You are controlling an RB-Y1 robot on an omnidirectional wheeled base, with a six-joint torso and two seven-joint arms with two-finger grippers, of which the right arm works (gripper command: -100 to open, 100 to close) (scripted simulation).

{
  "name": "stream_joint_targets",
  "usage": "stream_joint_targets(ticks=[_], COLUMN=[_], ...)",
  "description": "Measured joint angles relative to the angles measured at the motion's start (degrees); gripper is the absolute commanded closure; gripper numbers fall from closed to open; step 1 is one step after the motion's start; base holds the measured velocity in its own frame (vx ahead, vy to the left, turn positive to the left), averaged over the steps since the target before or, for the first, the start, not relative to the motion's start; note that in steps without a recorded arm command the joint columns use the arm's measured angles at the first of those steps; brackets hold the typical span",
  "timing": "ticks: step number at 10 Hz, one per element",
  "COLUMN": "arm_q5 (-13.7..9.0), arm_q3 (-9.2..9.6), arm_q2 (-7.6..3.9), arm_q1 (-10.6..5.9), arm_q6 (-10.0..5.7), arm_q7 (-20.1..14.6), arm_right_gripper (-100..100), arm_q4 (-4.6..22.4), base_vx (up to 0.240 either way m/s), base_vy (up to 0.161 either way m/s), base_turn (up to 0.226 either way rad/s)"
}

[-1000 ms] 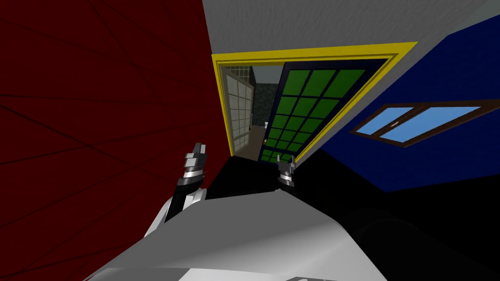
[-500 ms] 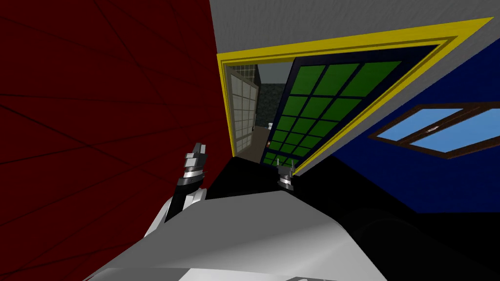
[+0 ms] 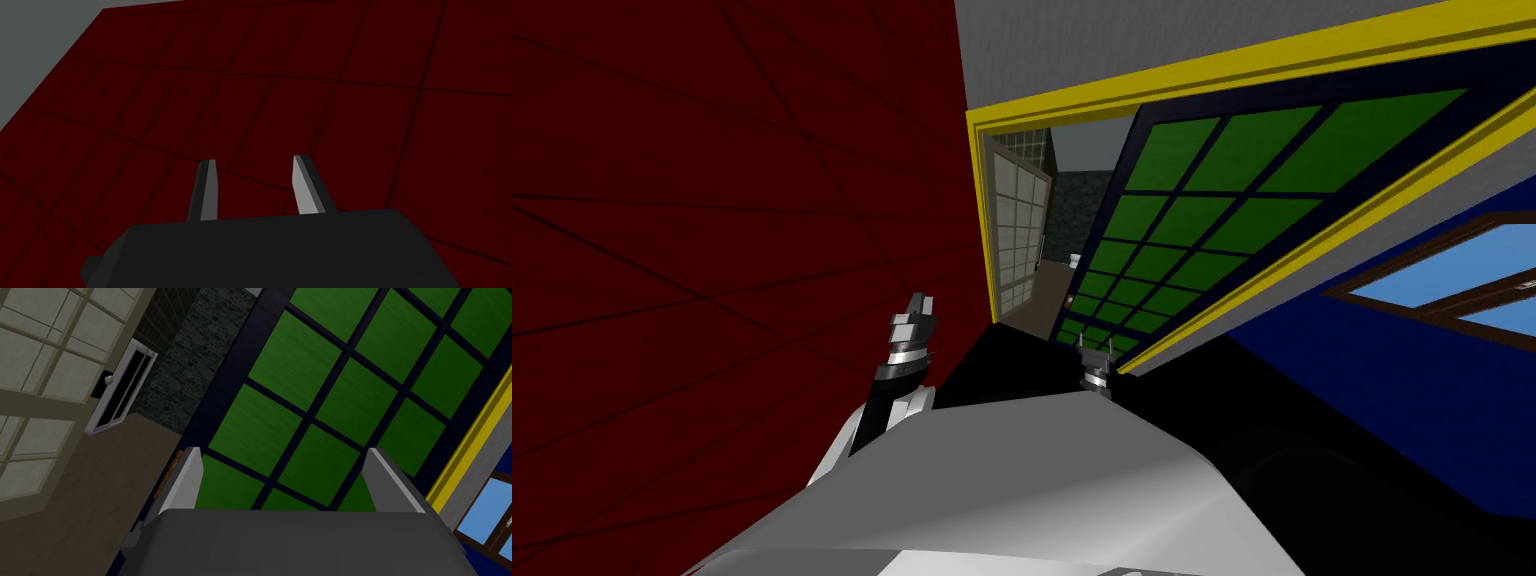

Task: Push the door open

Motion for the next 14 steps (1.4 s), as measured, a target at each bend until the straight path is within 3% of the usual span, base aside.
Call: stream_joint_targets(ticks=[6,10,14], arm_q5=[-4.99,-8.0,-10.66], arm_q3=[1.85,2.75,3.89], arm_q2=[-0.43,-0.46,-0.49], arm_q1=[1.34,1.89,2.57], arm_q6=[-5.08,-7.34,-10.65], arm_q7=[-6.65,-10.14,-14.06], arm_right_gripper=[-100,-100,-100], arm_q4=[7.31,10.99,15.59], base_vx=[0.105,0.084,0.083], base_vy=[-0.053,-0.044,-0.058], base_turn=[0.142,0.12,0.115])
